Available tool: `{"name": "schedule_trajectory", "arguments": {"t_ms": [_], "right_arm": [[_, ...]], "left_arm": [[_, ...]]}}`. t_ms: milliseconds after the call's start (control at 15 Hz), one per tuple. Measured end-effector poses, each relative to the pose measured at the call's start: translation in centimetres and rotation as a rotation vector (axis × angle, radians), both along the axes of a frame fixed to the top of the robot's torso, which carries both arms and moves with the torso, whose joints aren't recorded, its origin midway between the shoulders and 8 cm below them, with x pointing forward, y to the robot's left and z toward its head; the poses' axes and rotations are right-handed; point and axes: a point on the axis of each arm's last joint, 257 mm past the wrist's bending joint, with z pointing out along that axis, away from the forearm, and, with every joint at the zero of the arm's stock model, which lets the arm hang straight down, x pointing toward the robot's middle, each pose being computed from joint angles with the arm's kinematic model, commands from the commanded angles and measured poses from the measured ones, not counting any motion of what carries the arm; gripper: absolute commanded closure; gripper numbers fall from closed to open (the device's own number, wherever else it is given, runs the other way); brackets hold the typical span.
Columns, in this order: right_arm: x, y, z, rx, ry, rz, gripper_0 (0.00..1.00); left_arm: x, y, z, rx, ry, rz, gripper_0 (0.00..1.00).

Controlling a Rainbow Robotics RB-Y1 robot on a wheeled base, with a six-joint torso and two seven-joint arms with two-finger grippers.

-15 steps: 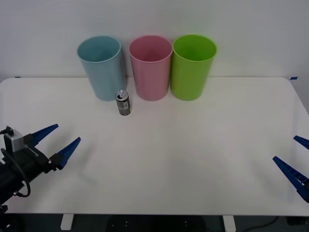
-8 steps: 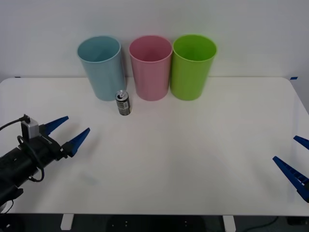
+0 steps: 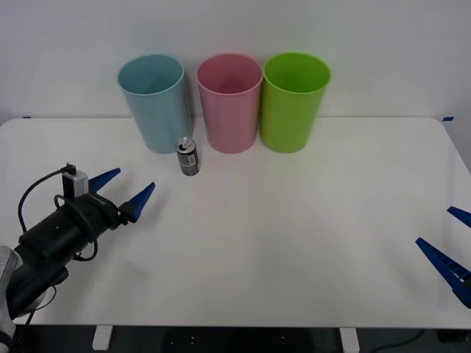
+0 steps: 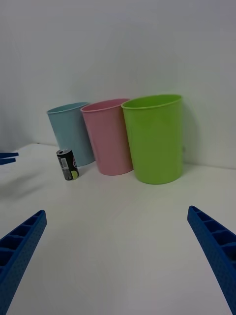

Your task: Grasp the object on the table and drop it into the matching bin: aluminum can to the light blue bin, PET bottle to the pink bin.

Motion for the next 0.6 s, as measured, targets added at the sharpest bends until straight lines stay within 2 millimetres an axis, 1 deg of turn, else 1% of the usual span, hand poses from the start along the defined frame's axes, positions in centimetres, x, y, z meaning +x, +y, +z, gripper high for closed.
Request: {"name": "schedule_trajectory", "arguments": {"t_ms": [267,400,600], "right_arm": [[0.0,0.0,0.0,0.0,0.0,0.0,0.0],[0.0,0.0,0.0,0.0,0.0,0.0,0.0],[0.0,0.0,0.0,0.0,0.0,0.0,0.0]], "left_arm": [[1.3,-1.1,-0.9,-0.004,0.02,0.013,0.0],[2.3,-1.7,-1.5,-0.005,0.039,0.015,0.0],[3.8,-2.8,-1.9,0.004,0.051,0.013,0.0]]}}
